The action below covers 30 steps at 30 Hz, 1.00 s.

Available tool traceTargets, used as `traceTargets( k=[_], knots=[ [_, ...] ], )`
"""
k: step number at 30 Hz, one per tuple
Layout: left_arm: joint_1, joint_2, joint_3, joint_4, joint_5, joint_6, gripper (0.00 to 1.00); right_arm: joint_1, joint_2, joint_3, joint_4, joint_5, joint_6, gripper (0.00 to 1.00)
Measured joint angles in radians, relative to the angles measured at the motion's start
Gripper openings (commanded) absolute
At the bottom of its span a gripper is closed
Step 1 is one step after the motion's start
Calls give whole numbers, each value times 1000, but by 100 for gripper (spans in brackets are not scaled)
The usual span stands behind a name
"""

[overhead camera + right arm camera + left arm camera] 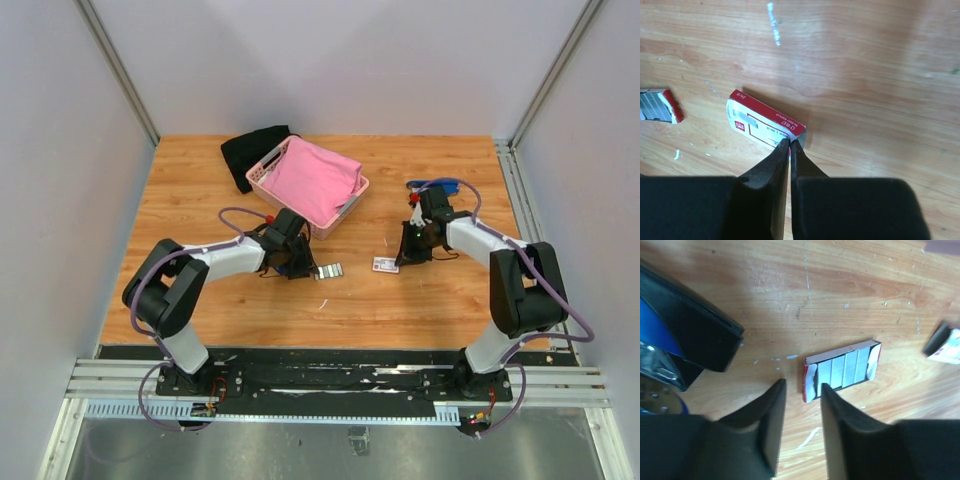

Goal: Load the staples into the stapler

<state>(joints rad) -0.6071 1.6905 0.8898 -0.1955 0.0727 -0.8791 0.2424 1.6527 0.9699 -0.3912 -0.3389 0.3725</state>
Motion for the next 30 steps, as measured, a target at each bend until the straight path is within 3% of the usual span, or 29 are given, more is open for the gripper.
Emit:
traceTargets(
  k=[2, 4, 10, 15, 22, 30],
  knots=[
    [1, -17, 0, -14, -11, 12, 63, -21, -9, -5, -4, 6, -6, 24],
    [3, -41, 0, -37, -29, 24, 72, -34, -16, -8, -8, 18, -14, 32],
    [4, -159, -5, -97, -75, 55, 82, -47, -75, -9, -40, 61, -43, 38],
    [13, -247, 3, -151, -131, 59, 82, -72, -140, -1, -78, 90, -68, 40],
    [99, -207, 8, -270, -192, -3, 81, -77, -183, 60, -126, 101, -75, 36],
    [127, -90, 45, -314, -202, -24, 61, -77, -198, 101, -132, 92, -39, 27]
  ],
)
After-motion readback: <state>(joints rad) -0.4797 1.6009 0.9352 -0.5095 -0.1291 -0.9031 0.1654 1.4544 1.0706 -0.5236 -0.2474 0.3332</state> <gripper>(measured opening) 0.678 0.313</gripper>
